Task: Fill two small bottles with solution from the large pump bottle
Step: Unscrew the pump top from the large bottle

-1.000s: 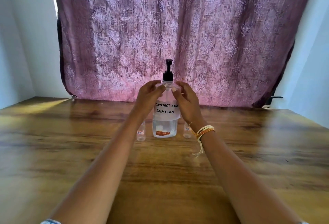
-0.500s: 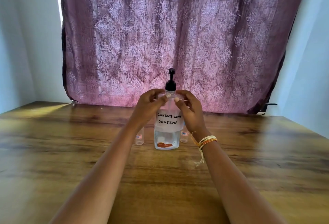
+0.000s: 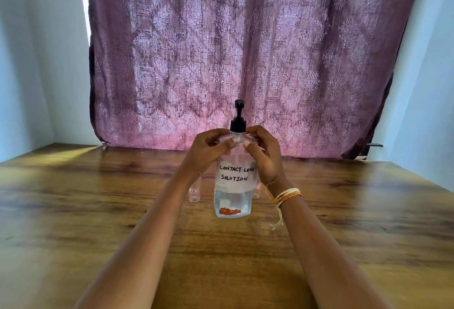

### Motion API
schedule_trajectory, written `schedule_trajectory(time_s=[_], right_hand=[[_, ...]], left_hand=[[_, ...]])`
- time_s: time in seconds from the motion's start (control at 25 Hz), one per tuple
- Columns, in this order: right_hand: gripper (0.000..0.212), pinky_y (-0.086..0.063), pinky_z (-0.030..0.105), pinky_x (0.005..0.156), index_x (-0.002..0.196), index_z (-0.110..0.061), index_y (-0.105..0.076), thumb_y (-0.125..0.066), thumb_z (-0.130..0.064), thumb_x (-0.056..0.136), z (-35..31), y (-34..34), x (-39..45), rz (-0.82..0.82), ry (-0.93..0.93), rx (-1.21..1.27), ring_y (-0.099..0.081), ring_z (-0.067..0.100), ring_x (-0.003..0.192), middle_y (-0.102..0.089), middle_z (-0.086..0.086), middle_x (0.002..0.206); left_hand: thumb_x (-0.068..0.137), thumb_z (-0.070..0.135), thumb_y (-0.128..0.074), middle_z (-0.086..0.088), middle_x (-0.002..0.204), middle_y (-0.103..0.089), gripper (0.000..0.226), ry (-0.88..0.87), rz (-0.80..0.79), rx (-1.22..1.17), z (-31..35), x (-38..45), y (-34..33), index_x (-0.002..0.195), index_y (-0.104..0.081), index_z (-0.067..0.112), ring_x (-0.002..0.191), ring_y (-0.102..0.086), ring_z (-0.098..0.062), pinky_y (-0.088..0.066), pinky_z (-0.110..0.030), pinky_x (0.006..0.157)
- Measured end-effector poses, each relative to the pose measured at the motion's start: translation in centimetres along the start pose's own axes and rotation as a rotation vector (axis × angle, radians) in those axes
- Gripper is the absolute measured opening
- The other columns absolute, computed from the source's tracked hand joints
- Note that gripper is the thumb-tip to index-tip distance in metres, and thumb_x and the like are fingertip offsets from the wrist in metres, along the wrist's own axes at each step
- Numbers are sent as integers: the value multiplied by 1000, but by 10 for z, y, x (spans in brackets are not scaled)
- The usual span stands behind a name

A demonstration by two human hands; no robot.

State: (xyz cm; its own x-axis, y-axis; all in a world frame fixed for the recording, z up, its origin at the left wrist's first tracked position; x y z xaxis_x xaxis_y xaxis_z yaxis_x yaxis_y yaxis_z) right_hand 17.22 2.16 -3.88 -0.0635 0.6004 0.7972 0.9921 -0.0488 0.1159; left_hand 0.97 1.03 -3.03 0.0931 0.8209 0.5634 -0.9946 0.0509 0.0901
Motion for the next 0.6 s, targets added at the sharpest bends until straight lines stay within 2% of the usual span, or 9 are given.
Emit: schedule_trajectory(time_s=[0.2, 0.28, 0.36, 0.44, 0.6], right_hand=[[31, -53, 56, 72, 102, -16, -61, -58, -37, 79, -3, 0, 1, -43, 4, -2, -62, 35, 89, -65, 14, 96], [37, -54, 48, 77, 108, -18, -62, -57, -41, 80, -11, -3, 3, -48, -12, -14, -62, 25, 94, -66, 11, 102], [42, -54, 34, 79, 114, -16, -62, -59, -44, 83, -19, -6, 6, -50, -20, -22, -63, 18, 97, -67, 6, 107], [33, -53, 26, 78, 112, -17, -64, -63, -39, 88, -25, -8, 8, -40, -32, -11, -64, 15, 96, -69, 2, 105], [17, -56, 35, 81, 106, -16, -66, -64, -23, 91, -25, -8, 7, -4, -40, 57, -66, 16, 90, -71, 3, 96]], left_hand=[[85, 25, -66, -7, 88, -71, 25, 7, -72, -11, 0, -1, 3, 107, -69, 13, 76, -68, -15, -57, -33, 68], [81, 32, -70, -4, 87, -72, 25, 22, -87, -44, 1, -2, 3, 102, -72, 19, 78, -69, -16, -57, -37, 72], [81, 35, -69, -8, 91, -73, 31, 42, -98, -57, 0, -1, 3, 105, -72, 16, 84, -69, -22, -57, -42, 78], [80, 35, -68, -14, 97, -72, 37, 58, -113, -62, -1, -1, 4, 108, -70, 11, 88, -68, -29, -56, -47, 82], [73, 44, -73, -11, 99, -73, 42, 86, -134, -111, 0, -6, 3, 105, -71, 16, 88, -70, -27, -56, -45, 82]])
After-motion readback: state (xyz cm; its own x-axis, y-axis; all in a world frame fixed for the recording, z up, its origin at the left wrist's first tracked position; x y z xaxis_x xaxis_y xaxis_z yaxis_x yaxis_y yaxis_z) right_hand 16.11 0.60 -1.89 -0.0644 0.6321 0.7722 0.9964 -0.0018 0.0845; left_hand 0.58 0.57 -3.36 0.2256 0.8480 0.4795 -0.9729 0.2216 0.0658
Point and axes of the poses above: each hand's wrist, its own x-axis towards the middle knuckle, its own y-axis out of the back of the hand, z = x × y, the point moved 1 cm from there along x, towards the middle knuckle
